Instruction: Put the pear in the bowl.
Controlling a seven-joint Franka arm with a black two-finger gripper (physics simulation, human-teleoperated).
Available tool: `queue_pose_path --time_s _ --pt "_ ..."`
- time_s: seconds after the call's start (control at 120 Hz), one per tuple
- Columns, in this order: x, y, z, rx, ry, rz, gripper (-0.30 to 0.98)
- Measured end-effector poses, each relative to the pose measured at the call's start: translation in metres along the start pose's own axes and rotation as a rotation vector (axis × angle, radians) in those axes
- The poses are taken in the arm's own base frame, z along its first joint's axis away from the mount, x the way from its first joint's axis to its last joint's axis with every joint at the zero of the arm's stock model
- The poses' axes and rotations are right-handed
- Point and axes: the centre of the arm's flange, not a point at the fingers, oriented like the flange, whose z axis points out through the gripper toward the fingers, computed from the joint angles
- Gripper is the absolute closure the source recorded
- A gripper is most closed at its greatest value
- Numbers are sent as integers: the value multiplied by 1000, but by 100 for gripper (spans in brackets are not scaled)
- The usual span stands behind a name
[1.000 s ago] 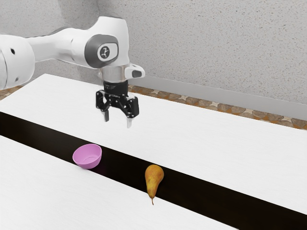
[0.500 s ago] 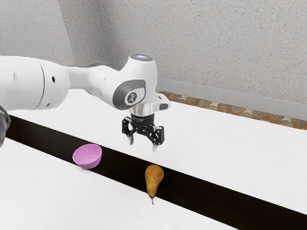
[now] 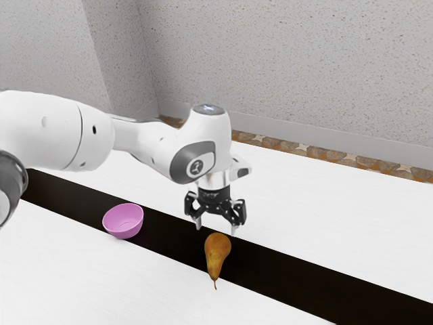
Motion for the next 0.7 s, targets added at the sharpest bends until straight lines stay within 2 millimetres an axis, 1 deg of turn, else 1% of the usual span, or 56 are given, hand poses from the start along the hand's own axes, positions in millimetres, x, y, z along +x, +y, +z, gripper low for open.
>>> queue_pose_path --time_s 0.1,0.208,0.45,0.567,0.7 --pt "1 4 16 4 0 -31 3" --pt "-5 1 33 12 -9 -64 3" --pt "-3 3 46 3 10 -118 3" --pt "-5 0 51 5 8 -139 6" --pt "-5 0 52 3 11 -157 12"
